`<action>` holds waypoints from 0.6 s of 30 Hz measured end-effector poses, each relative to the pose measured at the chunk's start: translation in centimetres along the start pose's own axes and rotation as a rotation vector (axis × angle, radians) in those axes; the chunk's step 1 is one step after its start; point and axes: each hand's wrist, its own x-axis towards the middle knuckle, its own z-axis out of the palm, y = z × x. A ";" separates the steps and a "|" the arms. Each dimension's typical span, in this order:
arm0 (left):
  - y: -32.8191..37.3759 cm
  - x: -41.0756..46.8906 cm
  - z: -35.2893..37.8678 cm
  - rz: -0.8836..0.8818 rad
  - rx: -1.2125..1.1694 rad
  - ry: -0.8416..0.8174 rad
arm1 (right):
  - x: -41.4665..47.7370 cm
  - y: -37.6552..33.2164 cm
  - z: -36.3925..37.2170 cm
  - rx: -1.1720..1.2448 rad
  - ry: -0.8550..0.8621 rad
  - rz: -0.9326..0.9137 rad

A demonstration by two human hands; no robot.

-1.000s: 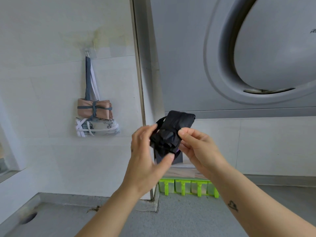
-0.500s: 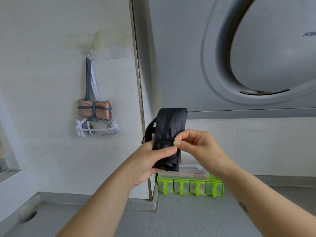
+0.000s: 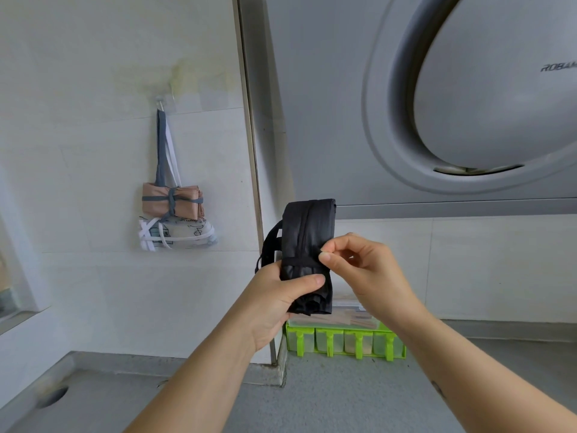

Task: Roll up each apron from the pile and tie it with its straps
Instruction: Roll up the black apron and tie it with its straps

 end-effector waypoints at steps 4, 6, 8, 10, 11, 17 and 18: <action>-0.3 -0.1 0.2 0.081 0.082 0.054 | -0.2 -0.1 0.8 0.061 0.133 0.007; -0.4 0.0 0.2 0.099 0.103 0.071 | -0.2 0.1 1.3 0.041 0.180 -0.004; -0.4 -0.1 0.1 0.102 0.120 0.080 | -0.2 0.4 1.6 -0.038 0.210 -0.035; -0.4 -0.2 0.0 0.111 0.137 0.080 | -0.2 0.7 1.7 -0.220 0.241 -0.160; -0.3 -0.2 -0.1 0.115 0.143 0.084 | -0.2 0.8 1.6 -0.318 0.234 -0.251; 0.7 -0.5 -1.2 0.153 0.206 0.073 | 0.4 1.1 0.6 -0.596 -0.049 -0.431; 0.8 -0.5 -1.3 0.158 0.227 0.065 | 0.7 0.9 0.4 -0.640 -0.075 -0.445</action>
